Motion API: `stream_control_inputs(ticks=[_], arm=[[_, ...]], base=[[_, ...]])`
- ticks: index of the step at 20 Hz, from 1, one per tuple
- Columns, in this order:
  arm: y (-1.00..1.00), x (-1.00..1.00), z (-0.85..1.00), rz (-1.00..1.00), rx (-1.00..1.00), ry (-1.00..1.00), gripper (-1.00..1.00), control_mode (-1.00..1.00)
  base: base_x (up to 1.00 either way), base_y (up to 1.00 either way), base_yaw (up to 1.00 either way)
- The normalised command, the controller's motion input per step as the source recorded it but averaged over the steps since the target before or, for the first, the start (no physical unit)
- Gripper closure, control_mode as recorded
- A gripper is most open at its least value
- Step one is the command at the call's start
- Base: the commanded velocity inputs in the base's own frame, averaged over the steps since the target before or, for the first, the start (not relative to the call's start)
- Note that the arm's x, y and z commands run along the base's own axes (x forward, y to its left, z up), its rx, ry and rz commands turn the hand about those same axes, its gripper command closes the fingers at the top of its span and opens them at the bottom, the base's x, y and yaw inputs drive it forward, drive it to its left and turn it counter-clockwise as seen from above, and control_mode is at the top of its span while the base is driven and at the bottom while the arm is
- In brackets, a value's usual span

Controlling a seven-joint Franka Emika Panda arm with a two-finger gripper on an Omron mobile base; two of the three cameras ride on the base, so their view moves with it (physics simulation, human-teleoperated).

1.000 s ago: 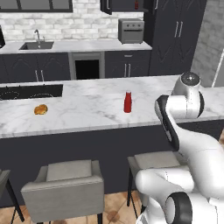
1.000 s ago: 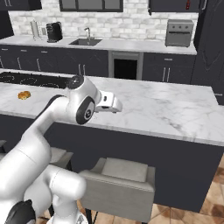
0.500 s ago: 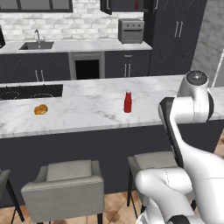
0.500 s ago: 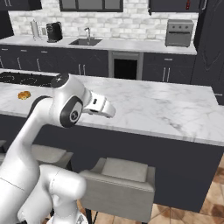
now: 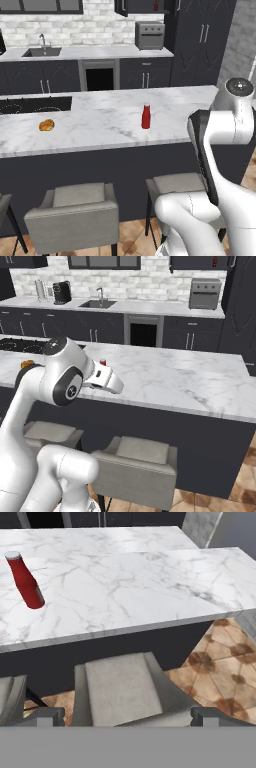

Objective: Move the ketchup and condiment bottle from the cabinet to the dining counter.

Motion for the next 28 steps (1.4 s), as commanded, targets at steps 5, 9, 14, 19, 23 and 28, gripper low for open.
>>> stream_control_inputs(ticks=[5,9,14,19,23,28], arm=[[0.13,-0.2,0.09,0.0,0.0,0.09,-1.0,-1.0],[0.0,0.0,0.0,0.0,0.0,0.0,-1.0,-1.0],[0.0,0.0,0.0,0.0,0.0,0.0,-1.0,-1.0],[0.0,0.0,0.0,0.0,0.0,0.0,-1.0,1.0],[0.0,0.0,0.0,0.0,0.0,0.0,-1.0,1.0],[0.0,0.0,0.0,0.0,0.0,0.0,-1.0,1.0]], base=[[0.0,0.0,0.0],[0.0,0.0,0.0],[0.0,0.0,0.0],[-0.18,0.0,0.0],[-0.51,-0.04,-0.02],[-0.56,-0.08,-0.16]])
